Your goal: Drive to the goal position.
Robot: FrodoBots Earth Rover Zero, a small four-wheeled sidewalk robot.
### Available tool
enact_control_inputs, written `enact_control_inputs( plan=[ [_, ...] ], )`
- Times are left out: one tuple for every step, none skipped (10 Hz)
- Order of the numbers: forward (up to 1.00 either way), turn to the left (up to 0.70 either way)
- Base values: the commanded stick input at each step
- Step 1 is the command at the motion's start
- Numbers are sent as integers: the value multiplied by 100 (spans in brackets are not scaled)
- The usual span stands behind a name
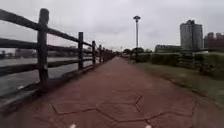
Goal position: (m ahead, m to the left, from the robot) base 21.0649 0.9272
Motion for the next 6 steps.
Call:
enact_control_inputs(
  plan=[
    [100,0],
    [100,0],
    [100,0],
    [100,0],
    [100,0],
    [100,0]
  ],
)
